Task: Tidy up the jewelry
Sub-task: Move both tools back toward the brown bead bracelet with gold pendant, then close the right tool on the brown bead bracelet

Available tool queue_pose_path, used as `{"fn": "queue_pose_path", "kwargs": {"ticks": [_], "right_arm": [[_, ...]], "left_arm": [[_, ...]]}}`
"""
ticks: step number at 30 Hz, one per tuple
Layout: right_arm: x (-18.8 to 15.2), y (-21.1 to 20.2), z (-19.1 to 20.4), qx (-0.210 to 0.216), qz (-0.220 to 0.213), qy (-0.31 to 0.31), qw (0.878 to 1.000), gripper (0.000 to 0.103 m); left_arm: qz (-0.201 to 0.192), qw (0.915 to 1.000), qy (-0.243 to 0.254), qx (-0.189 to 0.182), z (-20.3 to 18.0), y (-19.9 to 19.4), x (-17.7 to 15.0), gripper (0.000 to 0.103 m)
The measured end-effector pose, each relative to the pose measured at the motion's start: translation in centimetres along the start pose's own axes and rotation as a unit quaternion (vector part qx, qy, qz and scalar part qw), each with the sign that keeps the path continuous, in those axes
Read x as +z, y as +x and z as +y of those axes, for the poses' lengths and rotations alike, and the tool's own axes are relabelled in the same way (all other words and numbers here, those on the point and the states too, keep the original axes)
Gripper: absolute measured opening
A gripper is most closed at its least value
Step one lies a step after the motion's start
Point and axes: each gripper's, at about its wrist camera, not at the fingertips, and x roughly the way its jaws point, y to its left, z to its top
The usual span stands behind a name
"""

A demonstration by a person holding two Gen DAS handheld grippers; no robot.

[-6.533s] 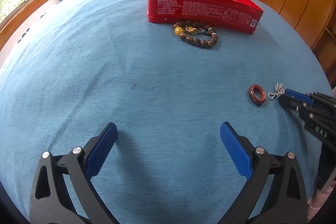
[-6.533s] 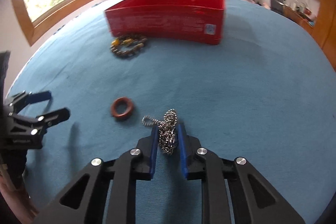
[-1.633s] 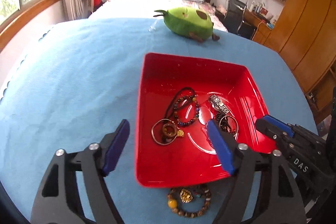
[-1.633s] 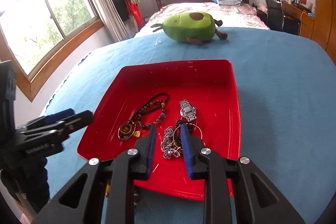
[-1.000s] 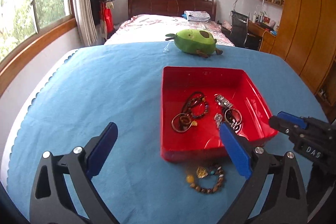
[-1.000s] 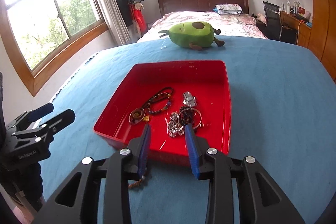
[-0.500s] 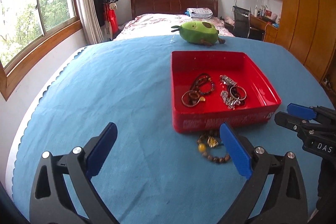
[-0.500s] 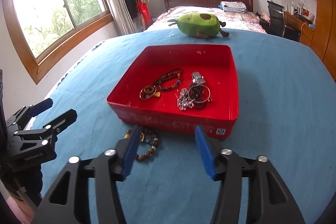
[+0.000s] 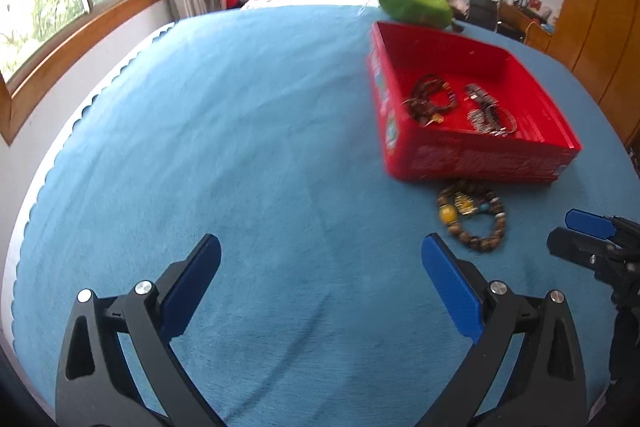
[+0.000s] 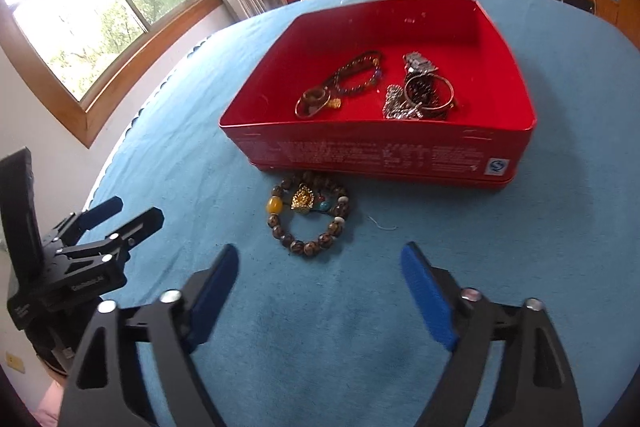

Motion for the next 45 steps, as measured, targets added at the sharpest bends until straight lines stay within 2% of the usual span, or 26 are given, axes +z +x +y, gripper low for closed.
{"fn": "queue_pose_path", "kwargs": {"ticks": [9,10,11,14,18,20,22,24,27,33,38,45], "right_arm": [[0.3,4.1,2.0,-0.021,0.042,-0.007,0.999,0.080],[0.3,4.5,1.9,-0.023,0.045,-0.002,0.999,0.076],[0.3,4.9,1.8,-0.025,0.046,0.000,0.999,0.068],[0.5,5.8,1.3,-0.032,0.053,0.015,0.998,0.056],[0.8,6.1,1.1,-0.041,0.045,0.012,0.998,0.046],[0.9,6.4,1.0,-0.059,0.037,0.007,0.998,0.023],[1.1,6.6,0.9,-0.072,0.030,-0.005,0.997,0.014],[1.0,6.4,0.8,-0.063,0.030,-0.009,0.998,0.013],[0.8,5.2,0.4,-0.024,0.028,0.005,0.999,0.011],[0.4,0.3,0.3,0.022,-0.011,-0.006,1.000,0.011],[-0.3,-3.4,-0.9,0.036,-0.045,-0.004,0.998,0.011],[-0.9,-5.5,-4.1,0.030,-0.066,0.023,0.997,0.011]], "left_arm": [[0.008,0.9997,-0.022,-0.011,2.2,0.6,-0.6,0.100],[0.008,0.9997,-0.021,-0.012,2.2,0.6,-0.6,0.100],[0.009,0.9997,-0.020,-0.013,2.1,0.6,-0.7,0.100],[0.010,0.9997,-0.017,-0.016,2.1,0.7,-0.9,0.100],[0.006,0.9998,-0.009,-0.019,1.7,0.4,-1.0,0.100],[0.005,0.9998,-0.007,-0.019,1.5,0.3,-1.0,0.100],[0.005,0.9998,-0.005,-0.019,1.4,0.4,-1.1,0.100],[0.005,0.9998,-0.004,-0.016,1.4,0.5,-1.3,0.100],[0.010,0.9999,-0.002,-0.014,1.3,0.9,-1.3,0.100],[0.016,0.9996,-0.002,-0.022,1.1,1.7,-1.4,0.100],[0.024,0.9994,0.000,-0.026,0.5,2.2,-1.7,0.100],[0.049,0.9970,0.016,-0.057,-2.0,2.8,-1.9,0.100]]}}
